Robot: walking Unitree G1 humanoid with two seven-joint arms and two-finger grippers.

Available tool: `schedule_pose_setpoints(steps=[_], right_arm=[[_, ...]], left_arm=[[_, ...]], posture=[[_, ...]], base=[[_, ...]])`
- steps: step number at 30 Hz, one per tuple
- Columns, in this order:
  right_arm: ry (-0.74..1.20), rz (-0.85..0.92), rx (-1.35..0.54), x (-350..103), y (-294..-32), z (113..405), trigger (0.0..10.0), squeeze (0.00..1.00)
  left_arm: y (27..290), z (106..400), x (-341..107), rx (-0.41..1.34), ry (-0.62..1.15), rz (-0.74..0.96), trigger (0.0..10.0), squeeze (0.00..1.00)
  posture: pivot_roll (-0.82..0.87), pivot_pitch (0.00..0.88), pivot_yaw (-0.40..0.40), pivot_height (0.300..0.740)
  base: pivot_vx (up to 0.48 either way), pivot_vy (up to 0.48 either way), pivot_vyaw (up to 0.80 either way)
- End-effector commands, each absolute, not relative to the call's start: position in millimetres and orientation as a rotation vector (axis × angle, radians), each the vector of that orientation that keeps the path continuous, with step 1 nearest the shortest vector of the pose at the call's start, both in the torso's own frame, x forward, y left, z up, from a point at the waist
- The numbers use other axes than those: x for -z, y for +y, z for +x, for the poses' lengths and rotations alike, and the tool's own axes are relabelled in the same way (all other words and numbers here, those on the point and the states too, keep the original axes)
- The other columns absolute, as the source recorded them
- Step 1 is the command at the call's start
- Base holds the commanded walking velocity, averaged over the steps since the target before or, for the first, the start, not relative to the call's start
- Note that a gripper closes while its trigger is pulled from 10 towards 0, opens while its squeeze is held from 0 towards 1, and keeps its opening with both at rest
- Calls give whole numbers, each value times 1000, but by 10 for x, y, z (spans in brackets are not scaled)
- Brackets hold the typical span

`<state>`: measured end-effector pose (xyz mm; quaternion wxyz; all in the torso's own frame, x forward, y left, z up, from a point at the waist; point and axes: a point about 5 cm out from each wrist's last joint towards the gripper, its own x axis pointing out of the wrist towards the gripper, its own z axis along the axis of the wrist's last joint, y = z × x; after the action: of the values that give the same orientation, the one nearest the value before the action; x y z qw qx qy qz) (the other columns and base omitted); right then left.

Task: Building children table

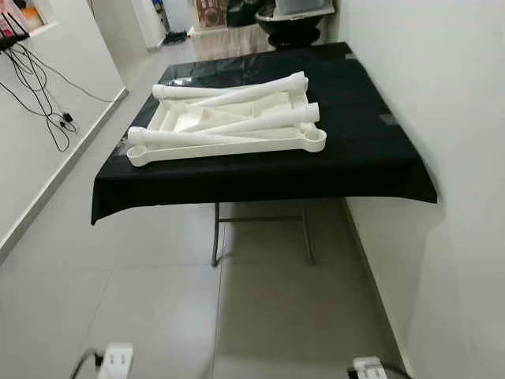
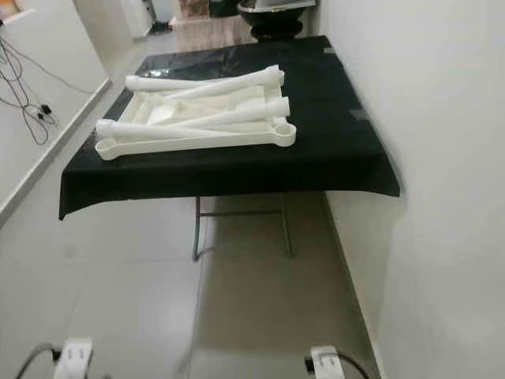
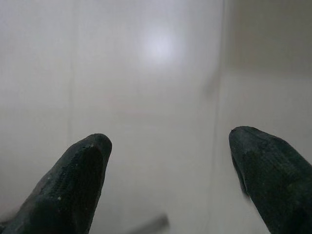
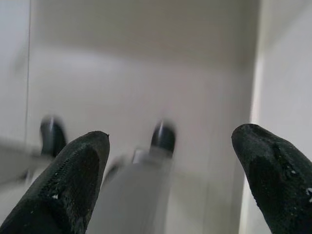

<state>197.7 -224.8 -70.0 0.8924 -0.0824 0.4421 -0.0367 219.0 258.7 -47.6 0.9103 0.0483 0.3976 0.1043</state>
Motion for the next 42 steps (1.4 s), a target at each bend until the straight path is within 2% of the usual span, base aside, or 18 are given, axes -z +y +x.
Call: schedule_pose_setpoints(steps=[1,2,4,7,8,9,11,14,17,20,25,28,37,42], right_arm=[[761,-205,78,509,-2314,2227,10000,0],[761,-205,78,509,-2314,2227,10000,0],[574,-208,48,239,-2289,2547,10000,0],[489,-209,16,116,-2234,2672,10000,0],[408,-216,-32,9,-2135,2768,10000,0],[408,-216,-32,9,-2135,2768,10000,0],[252,-233,-122,-196,-1945,2862,10000,0],[190,-234,-153,-283,-1871,2868,10000,0],[71,-200,-190,-494,-1686,2822,10000,0],[43,-187,-193,-549,-1639,2803,10000,0],[-2,-170,-200,-664,-1502,2820,10000,0],[9,-184,-221,-720,-1420,2862,10000,0],[29,-194,-245,-804,-1423,2864,10000,0],[23,-155,-206,-889,-1496,3023,10000,0]], left_arm=[[2704,2336,315,-229,717,140,10000,0],[2704,2336,315,-229,717,140,10000,0],[2649,2572,119,-174,581,186,10000,0],[2617,2665,30,-156,519,201,10000,0],[2567,2757,-65,-142,449,200,10000,0],[2567,2757,-65,-142,449,200,10000,0],[2383,2872,-198,-87,337,173,10000,0],[2283,2879,-232,-61,302,176,10000,0],[1937,2790,-296,110,219,55,10000,0],[1847,2753,-318,142,196,14,10000,0],[1725,2754,-444,164,116,59,10000,0],[1670,2753,-534,184,109,-31,10000,0],[1545,2663,-687,174,55,-53,10000,0],[1627,2820,-872,148,-8,-47,10000,0]], posture=[[-15,82,135,740],[-15,82,135,740],[-19,67,137,740],[-18,64,135,740],[-18,50,132,740],[-18,50,132,740],[-26,31,129,740],[-28,26,128,740],[-53,0,121,740],[-53,0,120,740],[-55,0,97,740],[-31,0,79,740],[-21,0,59,740],[-23,0,91,740]], base=[[0,0,0],[0,0,0],[0,0,0],[0,0,0],[0,0,0],[0,0,0],[0,0,0],[0,0,0],[0,0,0],[0,0,0],[0,0,0],[0,0,0],[0,0,0],[0,0,0]])
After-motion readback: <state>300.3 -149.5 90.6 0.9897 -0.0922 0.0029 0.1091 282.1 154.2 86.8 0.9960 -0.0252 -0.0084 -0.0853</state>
